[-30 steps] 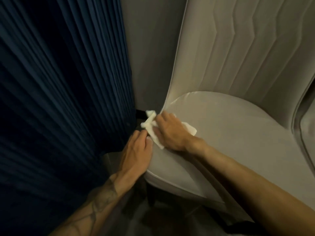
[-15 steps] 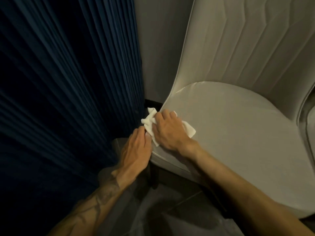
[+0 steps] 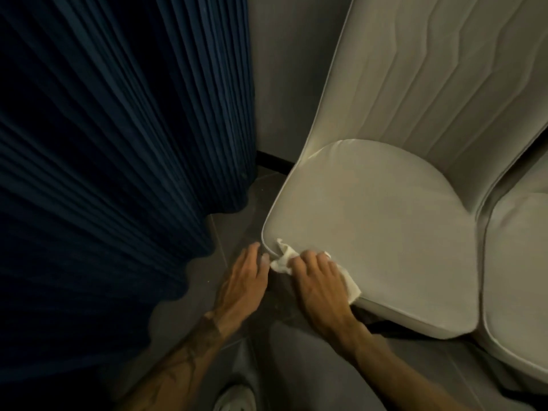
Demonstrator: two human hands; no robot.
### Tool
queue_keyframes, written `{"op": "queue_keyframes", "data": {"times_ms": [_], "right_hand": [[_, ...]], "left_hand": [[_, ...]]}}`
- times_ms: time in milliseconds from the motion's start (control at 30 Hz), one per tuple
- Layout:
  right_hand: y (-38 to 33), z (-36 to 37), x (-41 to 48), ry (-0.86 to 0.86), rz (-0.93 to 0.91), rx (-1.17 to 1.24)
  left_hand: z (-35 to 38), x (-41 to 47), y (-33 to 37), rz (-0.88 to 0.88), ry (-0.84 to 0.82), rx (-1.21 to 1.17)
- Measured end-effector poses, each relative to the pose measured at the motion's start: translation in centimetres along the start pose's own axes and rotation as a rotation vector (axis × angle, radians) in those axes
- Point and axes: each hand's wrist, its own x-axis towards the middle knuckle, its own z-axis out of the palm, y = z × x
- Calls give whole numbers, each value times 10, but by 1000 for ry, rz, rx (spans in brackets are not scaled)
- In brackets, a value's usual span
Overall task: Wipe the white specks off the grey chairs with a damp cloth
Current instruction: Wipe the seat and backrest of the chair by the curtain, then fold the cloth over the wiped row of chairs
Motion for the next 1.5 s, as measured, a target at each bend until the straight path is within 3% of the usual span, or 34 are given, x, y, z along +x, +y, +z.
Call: {"op": "queue_keyframes", "data": {"times_ms": [133,267,567,833,1033,1500], "right_hand": [[21,-31,-31,-95,237,-22],[8,-75,-41,-196,508,258],[18,-265,-40,-327,722,514],[59,-457,-96,-237,842,535],[132,-558,-176,-143,872,531],[333,-709,-403,20,996,515]], "left_hand": [[-17,-9,26,-5,-25,86],[-44,-36,54,52,-108,224],[-136,-108,196,149,-371,458],[-181,-168,377,365,-416,680],[-142,-234,506,461,-417,723],[44,-387,759,649,-431,770]]}}
